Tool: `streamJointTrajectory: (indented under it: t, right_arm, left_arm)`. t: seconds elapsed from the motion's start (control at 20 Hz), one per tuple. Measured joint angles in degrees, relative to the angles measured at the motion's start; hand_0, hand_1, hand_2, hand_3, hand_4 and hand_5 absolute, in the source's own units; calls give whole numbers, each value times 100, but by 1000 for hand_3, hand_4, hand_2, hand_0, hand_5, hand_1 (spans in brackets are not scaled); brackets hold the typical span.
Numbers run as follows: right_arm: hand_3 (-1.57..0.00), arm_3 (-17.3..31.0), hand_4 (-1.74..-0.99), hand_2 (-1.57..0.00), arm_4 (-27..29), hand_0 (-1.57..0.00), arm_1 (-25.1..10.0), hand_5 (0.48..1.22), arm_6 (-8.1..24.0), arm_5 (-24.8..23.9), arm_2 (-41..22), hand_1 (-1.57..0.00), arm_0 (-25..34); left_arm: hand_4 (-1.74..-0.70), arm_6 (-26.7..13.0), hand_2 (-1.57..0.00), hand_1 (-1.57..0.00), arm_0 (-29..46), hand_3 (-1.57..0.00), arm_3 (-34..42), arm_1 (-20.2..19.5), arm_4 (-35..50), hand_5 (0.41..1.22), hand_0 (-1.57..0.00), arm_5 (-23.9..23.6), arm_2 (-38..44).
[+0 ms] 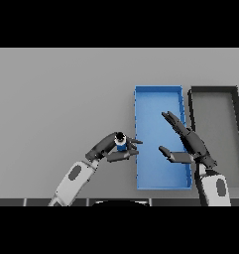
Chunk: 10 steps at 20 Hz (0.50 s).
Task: Pick up the blue pipe and place it into the blue bin.
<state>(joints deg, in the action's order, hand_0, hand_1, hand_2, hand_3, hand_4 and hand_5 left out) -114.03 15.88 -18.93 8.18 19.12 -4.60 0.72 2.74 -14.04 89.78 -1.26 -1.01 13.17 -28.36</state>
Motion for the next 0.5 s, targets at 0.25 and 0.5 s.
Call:
streamJointTrajectory:
  t: [0.25, 0.5]
  right_arm:
    - [1, -365, -1291, -66, 220, 1, -326, 558, 898, 270, -537, -3, 966]
    - [1, -220, -1294, -43, 376, 1, -199, 560, 1315, 502, -990, 0, 1740]
  left_arm:
    - [-1467, -23, -1571, -1571, 25, -1571, 48, 15, -117, 1221, -1571, 115, 87]
    - [-1467, -22, -1571, -1571, -39, -1571, -42, 102, -238, 1221, -1571, 211, 210]
